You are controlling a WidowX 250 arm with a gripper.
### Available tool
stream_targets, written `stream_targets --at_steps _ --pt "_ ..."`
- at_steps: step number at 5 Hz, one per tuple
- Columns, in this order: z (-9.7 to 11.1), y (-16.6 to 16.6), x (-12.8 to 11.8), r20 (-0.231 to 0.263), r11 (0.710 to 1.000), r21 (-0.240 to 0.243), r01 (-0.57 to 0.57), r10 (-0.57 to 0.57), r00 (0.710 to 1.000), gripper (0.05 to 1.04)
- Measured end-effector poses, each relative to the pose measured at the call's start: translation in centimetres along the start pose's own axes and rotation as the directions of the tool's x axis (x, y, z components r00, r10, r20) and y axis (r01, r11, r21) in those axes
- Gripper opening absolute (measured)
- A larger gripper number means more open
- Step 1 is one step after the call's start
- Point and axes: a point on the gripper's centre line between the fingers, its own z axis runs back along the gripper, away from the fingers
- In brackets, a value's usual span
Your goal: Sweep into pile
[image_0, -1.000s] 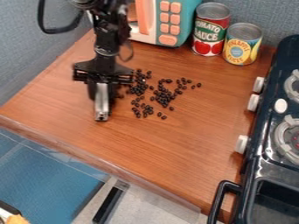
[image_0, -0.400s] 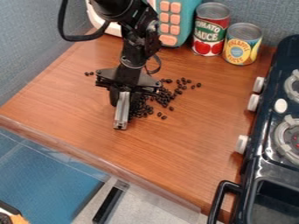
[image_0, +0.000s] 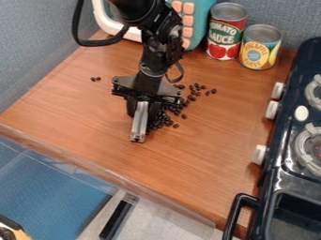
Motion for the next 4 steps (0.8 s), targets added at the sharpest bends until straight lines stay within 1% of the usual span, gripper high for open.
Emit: stream_targets --at_steps 1,2,3,4 --pt "0.1 1.9 -0.4 -0.027 0.999 0.006 -0.034 0.034 0.999 0.384" --pt "2.2 5.2 0.7 0.012 0.996 -0.013 -0.092 0.093 0.996 0.384" --pt "4.8 8.9 2.0 0.038 0.987 -0.083 -0.135 0.139 0.990 0.384" --pt "6.5 12.3 3.6 0.006 0.980 -0.130 -0.152 0.154 0.988 0.384"
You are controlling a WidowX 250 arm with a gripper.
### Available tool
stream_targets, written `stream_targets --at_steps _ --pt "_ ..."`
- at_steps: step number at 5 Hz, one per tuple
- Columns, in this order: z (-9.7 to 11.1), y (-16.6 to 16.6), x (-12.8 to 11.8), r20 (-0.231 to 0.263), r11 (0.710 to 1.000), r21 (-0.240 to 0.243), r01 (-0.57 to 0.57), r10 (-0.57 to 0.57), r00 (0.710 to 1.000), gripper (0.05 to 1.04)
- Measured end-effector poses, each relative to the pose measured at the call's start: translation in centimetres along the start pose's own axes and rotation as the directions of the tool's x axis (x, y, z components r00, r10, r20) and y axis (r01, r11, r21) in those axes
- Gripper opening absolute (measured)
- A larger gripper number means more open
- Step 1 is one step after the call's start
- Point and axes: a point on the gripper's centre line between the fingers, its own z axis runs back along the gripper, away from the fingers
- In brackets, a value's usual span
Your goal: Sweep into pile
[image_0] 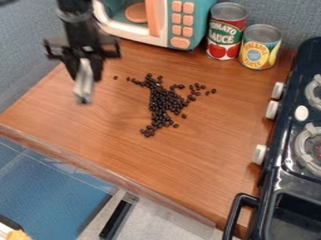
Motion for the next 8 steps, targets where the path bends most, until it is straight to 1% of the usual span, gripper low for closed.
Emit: stream_targets --at_steps 1,2,3,4,5,6,7,8 --pt "-2.6 2.2 1.4 -0.145 0.994 0.080 0.076 -0.064 0.987 0.384" --pt "-4.1 4.0 2.7 -0.117 0.951 0.202 0.236 -0.216 0.969 0.384" --pt "-6.1 4.6 3.6 -0.142 0.886 0.217 0.410 -0.386 0.911 0.384" --pt "-6.3 5.0 4.7 -0.109 0.813 0.233 0.534 -0.524 0.845 0.384" --pt "-7.9 4.7 4.6 -0.111 0.789 0.193 0.583 -0.573 0.812 0.384" --pt "-9.0 4.6 4.4 -0.125 0.797 0.193 0.573 -0.559 0.819 0.384" --pt "-9.5 3.4 5.3 -0.109 0.801 0.219 0.557 -0.547 0.830 0.384" --pt "-9.8 2.5 5.8 -0.117 0.811 0.209 0.546 -0.534 0.838 0.384"
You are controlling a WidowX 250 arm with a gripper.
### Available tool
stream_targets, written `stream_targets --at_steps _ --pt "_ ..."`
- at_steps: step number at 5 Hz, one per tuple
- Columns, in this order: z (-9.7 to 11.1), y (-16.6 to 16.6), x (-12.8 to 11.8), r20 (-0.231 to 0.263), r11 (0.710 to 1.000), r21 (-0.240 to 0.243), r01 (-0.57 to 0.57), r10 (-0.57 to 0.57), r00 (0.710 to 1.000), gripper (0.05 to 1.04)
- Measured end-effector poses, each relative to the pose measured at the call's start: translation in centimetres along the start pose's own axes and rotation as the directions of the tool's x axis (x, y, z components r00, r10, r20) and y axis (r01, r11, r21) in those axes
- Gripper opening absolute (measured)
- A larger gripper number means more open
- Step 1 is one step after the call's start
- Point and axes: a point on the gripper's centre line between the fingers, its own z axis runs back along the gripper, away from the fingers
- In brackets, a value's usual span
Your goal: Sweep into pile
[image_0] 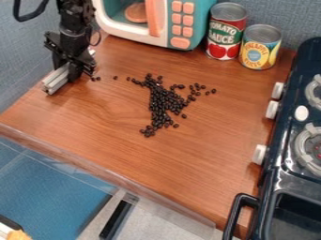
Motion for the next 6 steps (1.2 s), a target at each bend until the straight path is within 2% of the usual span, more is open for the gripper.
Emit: stream_targets --at_steps 1,2,3,4,6 --pt "0.5 -1.6 0.7 0.000 1.000 -0.019 -0.002 0.002 1.000 0.384" --pt "1.5 -4.6 1.3 0.015 0.998 -0.053 0.034 -0.033 0.999 0.384" --pt "2.5 -7.6 0.5 0.017 0.993 -0.085 0.078 -0.076 0.997 0.384" --pt "3.4 -10.1 0.2 0.048 0.988 -0.088 0.130 -0.126 0.991 0.384" --pt "3.9 -12.4 0.4 0.092 0.985 -0.064 0.160 -0.154 0.984 0.384"
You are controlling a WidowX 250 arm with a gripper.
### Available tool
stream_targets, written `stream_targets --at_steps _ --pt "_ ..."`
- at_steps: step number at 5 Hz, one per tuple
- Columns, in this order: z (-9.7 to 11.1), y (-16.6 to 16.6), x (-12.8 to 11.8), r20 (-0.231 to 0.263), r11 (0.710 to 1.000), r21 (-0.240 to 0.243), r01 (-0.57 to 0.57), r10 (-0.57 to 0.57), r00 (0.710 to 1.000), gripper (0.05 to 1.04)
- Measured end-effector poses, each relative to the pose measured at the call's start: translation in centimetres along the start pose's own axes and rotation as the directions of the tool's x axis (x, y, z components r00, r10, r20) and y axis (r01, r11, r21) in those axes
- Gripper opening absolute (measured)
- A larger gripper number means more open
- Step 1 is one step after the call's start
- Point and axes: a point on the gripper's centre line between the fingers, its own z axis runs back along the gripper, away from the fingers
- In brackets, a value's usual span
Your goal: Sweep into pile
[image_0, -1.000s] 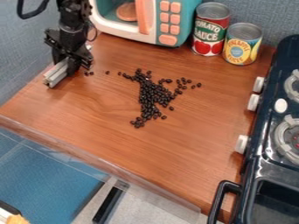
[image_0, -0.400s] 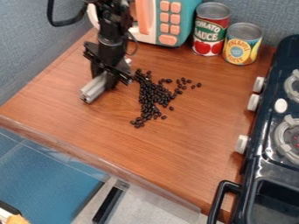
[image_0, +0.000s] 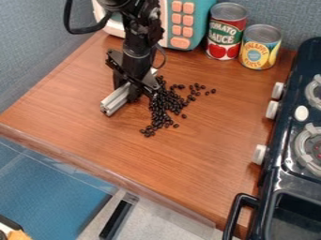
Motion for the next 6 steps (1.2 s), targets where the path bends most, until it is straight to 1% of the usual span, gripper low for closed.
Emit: stream_targets --at_steps 1,2,3,4,5,6 --pt "0.2 -1.0 0.3 0.000 1.000 -0.008 -0.002 0.002 1.000 0.384" --pt "0.5 -2.2 0.1 -0.022 0.998 -0.052 -0.037 0.036 0.999 0.384" --pt "0.8 -2.7 0.0 -0.041 0.994 -0.087 -0.067 0.063 0.997 0.384" --pt "1.0 -2.8 -0.1 -0.052 0.990 -0.106 -0.096 0.091 0.995 0.384" --pt "2.2 -0.6 -0.6 -0.049 0.977 -0.122 -0.172 0.167 0.985 0.384" --pt "4.3 3.1 -0.3 0.015 0.963 -0.112 -0.245 0.248 0.969 0.384"
